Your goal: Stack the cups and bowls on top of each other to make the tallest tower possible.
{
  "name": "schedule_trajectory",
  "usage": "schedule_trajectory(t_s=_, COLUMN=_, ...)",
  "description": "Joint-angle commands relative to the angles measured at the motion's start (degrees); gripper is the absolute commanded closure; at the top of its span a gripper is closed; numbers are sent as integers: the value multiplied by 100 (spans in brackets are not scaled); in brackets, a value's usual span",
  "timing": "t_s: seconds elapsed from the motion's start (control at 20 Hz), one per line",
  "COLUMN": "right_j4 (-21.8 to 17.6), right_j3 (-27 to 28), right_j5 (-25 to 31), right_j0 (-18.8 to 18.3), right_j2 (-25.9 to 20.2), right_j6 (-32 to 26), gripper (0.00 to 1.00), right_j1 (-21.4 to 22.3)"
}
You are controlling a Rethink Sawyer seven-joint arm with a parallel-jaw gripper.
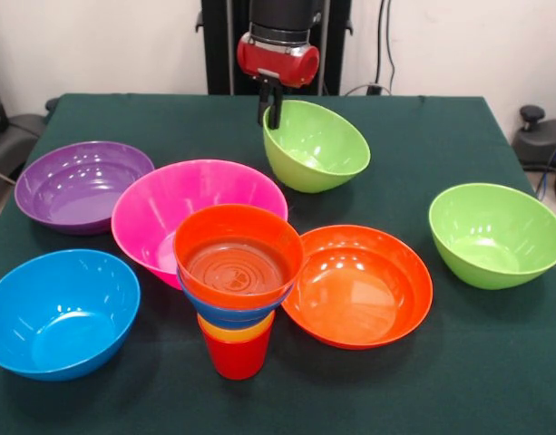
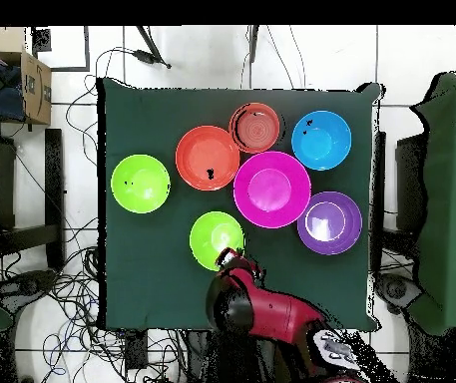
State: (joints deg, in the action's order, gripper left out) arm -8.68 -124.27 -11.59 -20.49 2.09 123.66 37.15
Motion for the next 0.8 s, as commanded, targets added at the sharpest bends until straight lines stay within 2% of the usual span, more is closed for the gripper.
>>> schedule_trajectory(t_s=0.05, right_j4=86, right_j3=441, right_j5=1045, right_j0=-378, right_j2=-1075, right_j6=445, gripper=100, right_j1=337)
schedule_trajectory(t_s=0.35, right_j4=125, right_j3=468, right_j5=1630, right_j0=-782, right_j2=-1492, right_j6=253, gripper=100, right_j1=667)
schedule_trajectory(t_s=0.8, right_j4=240, right_j3=579, right_j5=2423, right_j0=-1192, right_j2=-1938, right_j6=69, gripper=100, right_j1=1161)
